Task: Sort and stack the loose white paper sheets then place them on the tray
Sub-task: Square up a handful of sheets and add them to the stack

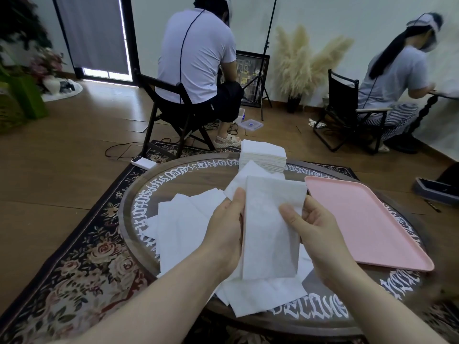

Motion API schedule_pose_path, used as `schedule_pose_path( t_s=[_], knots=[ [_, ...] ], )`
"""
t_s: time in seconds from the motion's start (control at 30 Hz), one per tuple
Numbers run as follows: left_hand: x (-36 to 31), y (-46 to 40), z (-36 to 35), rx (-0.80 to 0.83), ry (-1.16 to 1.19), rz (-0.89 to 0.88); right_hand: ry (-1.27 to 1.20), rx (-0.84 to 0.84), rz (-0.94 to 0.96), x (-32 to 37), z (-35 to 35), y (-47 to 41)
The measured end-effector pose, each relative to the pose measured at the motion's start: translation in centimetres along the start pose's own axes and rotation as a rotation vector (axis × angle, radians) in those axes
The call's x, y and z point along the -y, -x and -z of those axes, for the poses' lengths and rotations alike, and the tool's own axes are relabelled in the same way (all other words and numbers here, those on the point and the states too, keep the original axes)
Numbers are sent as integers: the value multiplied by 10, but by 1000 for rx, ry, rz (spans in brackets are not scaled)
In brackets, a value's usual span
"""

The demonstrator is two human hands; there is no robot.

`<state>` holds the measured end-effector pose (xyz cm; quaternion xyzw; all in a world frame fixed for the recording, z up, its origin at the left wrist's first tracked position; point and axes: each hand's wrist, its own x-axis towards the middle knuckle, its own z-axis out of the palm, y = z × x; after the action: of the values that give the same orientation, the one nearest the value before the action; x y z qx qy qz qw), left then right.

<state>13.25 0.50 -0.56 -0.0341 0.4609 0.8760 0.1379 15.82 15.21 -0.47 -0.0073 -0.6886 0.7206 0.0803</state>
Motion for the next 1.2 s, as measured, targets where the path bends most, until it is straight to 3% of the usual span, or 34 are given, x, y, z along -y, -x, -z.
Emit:
schedule_pose_path(
  t_s=[0.47, 0.67, 0.93, 1.2],
  knots=[
    [-1, 4, 0, 144, 60, 14, 20, -38, -36, 0, -3, 2],
    [0, 1, 1, 152, 62, 20, 15, -141, -37, 8, -1, 0],
    [0, 3, 1, 51, 29, -21, 197, -249, 212, 9, 4, 5],
    [0, 3, 2, 63, -1, -24, 157, -134, 167, 8, -1, 6]
  ],
)
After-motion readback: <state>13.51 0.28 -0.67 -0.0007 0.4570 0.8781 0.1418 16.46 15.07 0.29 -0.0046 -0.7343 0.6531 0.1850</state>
